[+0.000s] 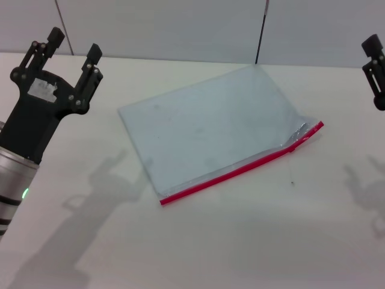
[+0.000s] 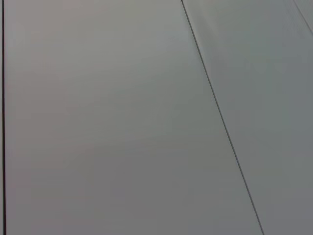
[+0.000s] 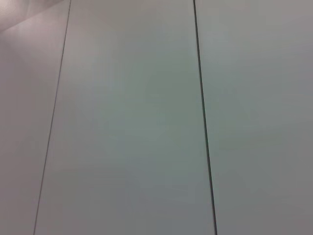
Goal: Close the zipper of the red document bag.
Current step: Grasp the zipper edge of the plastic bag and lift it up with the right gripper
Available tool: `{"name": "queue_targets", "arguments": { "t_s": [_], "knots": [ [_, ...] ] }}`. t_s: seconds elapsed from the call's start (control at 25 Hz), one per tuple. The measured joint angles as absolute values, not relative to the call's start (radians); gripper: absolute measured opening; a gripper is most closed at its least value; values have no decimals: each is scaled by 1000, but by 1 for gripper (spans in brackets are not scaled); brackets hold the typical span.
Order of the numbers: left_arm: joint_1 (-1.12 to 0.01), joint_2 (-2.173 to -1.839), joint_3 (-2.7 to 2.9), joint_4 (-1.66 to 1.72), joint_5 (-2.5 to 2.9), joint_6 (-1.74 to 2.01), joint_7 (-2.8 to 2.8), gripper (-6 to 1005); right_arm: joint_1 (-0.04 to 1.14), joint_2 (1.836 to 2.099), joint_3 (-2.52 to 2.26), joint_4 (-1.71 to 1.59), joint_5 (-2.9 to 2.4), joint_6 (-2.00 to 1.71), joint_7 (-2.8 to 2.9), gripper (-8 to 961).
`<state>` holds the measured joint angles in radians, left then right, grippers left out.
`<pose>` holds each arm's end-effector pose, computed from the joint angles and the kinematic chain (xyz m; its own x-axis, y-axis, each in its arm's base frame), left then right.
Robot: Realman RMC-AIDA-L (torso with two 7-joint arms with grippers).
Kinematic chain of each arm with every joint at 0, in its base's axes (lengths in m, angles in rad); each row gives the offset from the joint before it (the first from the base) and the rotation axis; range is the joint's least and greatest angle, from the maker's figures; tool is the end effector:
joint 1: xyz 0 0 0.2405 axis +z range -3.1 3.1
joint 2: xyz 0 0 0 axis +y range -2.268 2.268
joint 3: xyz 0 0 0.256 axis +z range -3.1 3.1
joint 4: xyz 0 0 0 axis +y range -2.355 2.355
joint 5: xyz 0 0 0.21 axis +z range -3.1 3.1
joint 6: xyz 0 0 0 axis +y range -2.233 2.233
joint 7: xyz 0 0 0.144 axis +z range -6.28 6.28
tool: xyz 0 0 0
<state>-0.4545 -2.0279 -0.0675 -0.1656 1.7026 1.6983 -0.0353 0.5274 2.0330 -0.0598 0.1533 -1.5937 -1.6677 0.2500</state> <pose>-0.2768 0.2962 0.0091 0.6403 -0.4637 0.6123 0.5164 -0.3302 -0.7901 0.2604 0.3149 0.0028 0.5218 0.3784 -0.7646 -0.6042 -0.4688 -0.6443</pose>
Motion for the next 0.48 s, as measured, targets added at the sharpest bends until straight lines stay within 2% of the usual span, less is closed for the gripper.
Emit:
{"name": "queue_targets", "arguments": {
  "t_s": [0.48],
  "knots": [
    [-454,-2028,-68,-159,1703,1689,-35,625,566,2027,-79,130,-1594,-1510,380,555]
  ]
}}
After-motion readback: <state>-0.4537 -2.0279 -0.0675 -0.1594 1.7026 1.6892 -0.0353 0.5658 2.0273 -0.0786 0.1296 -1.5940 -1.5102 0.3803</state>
